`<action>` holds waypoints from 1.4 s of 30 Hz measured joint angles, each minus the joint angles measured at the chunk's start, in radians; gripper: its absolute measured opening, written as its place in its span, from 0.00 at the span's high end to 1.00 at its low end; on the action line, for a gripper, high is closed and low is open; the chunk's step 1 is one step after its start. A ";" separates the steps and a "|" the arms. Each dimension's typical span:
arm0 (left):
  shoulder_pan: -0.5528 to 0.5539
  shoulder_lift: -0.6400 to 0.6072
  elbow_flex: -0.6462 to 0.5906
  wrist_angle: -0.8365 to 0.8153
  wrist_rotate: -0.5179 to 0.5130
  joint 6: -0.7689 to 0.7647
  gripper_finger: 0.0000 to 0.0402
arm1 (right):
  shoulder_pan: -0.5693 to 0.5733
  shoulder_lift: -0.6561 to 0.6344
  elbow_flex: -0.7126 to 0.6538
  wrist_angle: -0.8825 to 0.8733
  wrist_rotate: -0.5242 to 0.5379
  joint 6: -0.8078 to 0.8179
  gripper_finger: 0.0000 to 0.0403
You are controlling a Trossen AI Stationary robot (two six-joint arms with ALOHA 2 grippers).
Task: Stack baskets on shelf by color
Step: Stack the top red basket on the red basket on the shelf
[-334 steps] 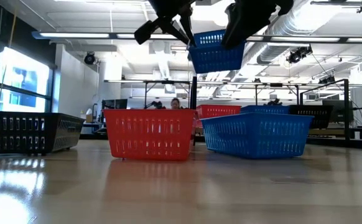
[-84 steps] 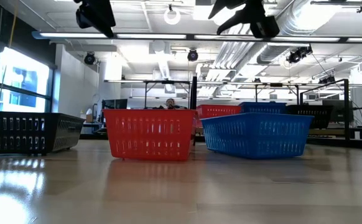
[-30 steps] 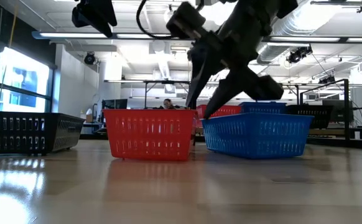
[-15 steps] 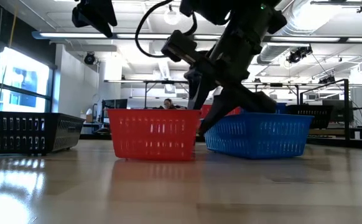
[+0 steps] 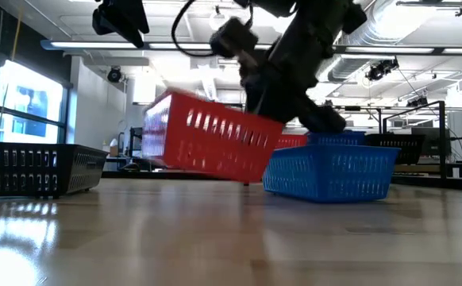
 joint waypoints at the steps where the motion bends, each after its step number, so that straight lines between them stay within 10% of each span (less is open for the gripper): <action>1: 0.000 0.000 0.000 0.000 0.000 0.000 0.56 | 0.000 -0.011 0.000 -0.001 0.004 -0.018 0.99; 19: 0.000 0.000 0.000 0.001 -0.001 -0.008 0.56 | -0.067 -0.332 0.000 -0.206 0.212 -0.192 1.00; 42: 0.000 0.000 0.000 0.001 0.000 0.010 0.56 | -0.444 -0.673 0.000 -0.327 0.306 -0.417 1.00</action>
